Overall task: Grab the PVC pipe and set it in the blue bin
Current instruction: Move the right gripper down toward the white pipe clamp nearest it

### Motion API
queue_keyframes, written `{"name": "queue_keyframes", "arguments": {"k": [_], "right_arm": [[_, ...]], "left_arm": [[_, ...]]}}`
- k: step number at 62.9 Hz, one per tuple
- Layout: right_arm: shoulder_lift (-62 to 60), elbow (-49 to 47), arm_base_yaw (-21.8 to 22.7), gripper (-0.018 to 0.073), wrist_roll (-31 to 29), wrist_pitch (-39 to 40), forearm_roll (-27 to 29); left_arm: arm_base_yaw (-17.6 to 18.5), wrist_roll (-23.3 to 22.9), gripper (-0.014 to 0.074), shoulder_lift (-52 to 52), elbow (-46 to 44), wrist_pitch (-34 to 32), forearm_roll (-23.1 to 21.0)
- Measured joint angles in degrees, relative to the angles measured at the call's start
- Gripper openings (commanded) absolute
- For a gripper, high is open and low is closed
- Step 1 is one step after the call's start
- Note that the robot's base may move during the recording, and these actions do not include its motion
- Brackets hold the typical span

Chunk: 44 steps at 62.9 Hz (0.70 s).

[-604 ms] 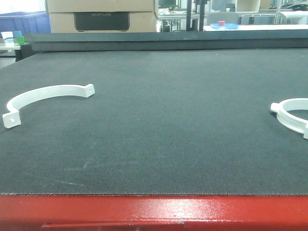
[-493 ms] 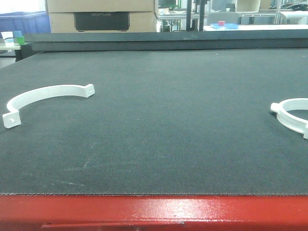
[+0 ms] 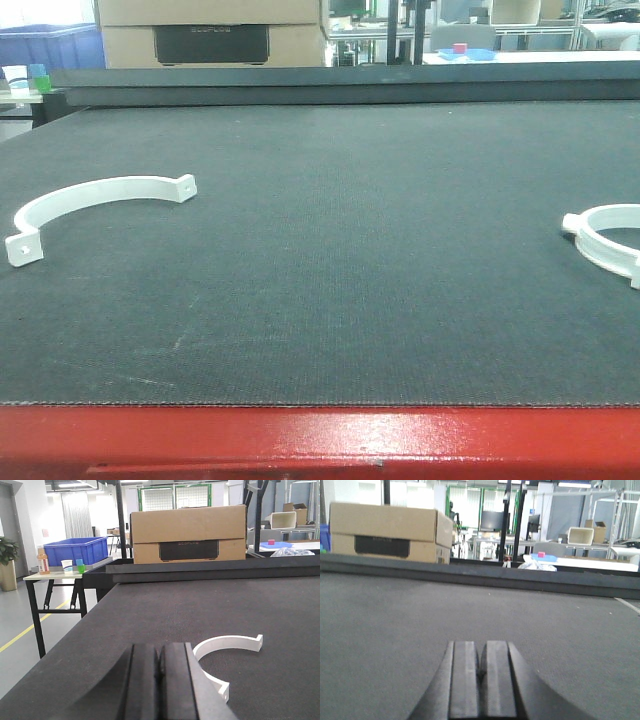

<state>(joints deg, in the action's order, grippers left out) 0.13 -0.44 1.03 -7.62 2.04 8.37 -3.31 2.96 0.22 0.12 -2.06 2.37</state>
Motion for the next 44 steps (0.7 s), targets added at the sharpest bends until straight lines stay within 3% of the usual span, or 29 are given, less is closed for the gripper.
{"name": "queue_keyframes", "arguments": {"k": [6,13,22,44], "right_arm": [[0.0,-0.4,0.0,-0.0162,0.0,-0.4,5.6],[0.0,-2.7,0.0,-0.0162,0.1,-1.4,8.1],[-0.1,-9.4,0.0,-0.0162,0.1,-3.7,8.2],[12.2,-25.6,0.0,-0.0162,0.1,-23.1,6.2]], "left_arm": [[0.0,0.0,-0.0111,0.0,0.0,0.0,0.0],[0.0,0.0,-0.0111,0.0,0.0,0.0,0.0],[0.0,0.0,-0.0111,0.0,0.0,0.0,0.0],[0.0,0.0,-0.0111,0.0,0.0,0.0,0.0]]}}
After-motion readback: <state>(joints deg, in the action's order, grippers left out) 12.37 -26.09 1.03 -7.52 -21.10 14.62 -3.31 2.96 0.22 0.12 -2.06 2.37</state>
